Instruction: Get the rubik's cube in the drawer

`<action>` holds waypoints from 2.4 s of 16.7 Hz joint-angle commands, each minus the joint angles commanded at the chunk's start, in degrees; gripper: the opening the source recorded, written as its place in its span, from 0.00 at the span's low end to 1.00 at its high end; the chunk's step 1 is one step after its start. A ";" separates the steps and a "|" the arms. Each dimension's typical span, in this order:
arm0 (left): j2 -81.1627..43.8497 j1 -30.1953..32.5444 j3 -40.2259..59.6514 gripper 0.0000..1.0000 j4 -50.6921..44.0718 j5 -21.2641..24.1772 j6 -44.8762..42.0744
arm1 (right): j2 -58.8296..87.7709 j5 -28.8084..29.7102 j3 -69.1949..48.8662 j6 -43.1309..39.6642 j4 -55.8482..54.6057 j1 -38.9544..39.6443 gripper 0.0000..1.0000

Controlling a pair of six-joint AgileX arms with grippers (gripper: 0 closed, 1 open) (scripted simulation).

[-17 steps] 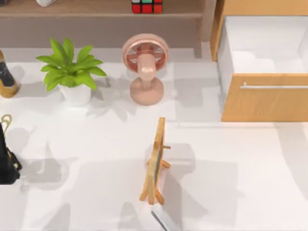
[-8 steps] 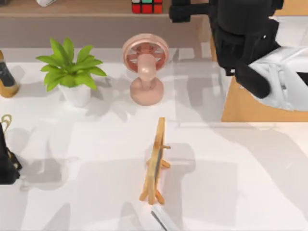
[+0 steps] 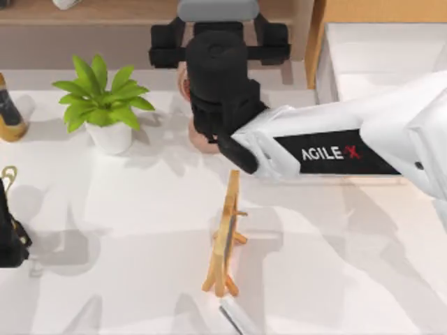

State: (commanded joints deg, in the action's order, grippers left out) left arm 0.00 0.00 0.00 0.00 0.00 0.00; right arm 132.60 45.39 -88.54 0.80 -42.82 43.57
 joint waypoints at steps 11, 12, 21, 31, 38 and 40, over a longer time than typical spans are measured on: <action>0.00 0.00 0.00 1.00 0.00 0.00 0.00 | 3.71 -0.21 -5.06 0.08 0.76 -0.53 1.00; 0.00 0.00 0.00 1.00 0.00 0.00 0.00 | 4.71 -0.65 -6.92 0.05 1.58 -0.97 1.00; 0.00 0.00 0.00 1.00 0.00 0.00 0.00 | 11.13 -3.68 -18.94 -0.09 7.05 -4.07 1.00; 0.00 0.00 0.00 1.00 0.00 0.00 0.00 | 11.13 -3.68 -18.94 -0.09 7.05 -4.07 0.40; 0.00 0.00 0.00 1.00 0.00 0.00 0.00 | 11.13 -3.68 -18.94 -0.09 7.05 -4.07 0.00; 0.00 0.00 0.00 1.00 0.00 0.00 0.00 | 11.13 -3.68 -18.94 -0.09 7.05 -4.07 0.00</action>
State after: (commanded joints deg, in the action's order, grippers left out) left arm 0.00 0.00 0.00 0.00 0.00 0.00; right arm 143.73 41.72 -107.49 0.70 -35.77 39.50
